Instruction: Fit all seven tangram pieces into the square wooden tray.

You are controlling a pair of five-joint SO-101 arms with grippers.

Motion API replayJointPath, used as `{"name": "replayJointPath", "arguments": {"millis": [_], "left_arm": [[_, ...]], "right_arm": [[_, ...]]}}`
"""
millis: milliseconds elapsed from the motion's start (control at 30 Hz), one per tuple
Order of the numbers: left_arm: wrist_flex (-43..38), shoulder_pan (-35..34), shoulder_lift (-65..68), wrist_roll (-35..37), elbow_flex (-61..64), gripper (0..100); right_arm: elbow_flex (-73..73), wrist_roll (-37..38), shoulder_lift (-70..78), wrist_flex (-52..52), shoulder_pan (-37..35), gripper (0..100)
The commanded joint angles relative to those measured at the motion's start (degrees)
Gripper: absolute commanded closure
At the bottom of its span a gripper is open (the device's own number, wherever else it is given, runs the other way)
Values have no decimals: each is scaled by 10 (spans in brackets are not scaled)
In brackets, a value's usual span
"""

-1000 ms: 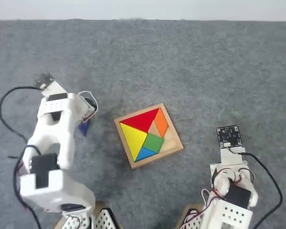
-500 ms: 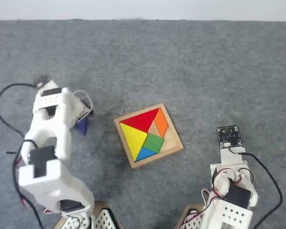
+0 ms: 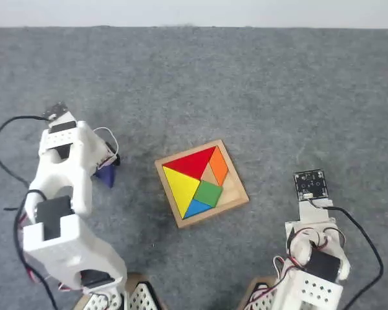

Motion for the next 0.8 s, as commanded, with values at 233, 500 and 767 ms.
{"name": "replayJointPath", "arguments": {"millis": [233,500,767], "left_arm": [[4,-7,-9,-41,-10,969],[7,-8,-11,-42,-10,988],[42,-18,-11,-40,-11,989]], "right_arm": [[7,4,-12,3,6,965],[7,4,-12,3,6,965],[7,4,-12,3,6,965]]}}
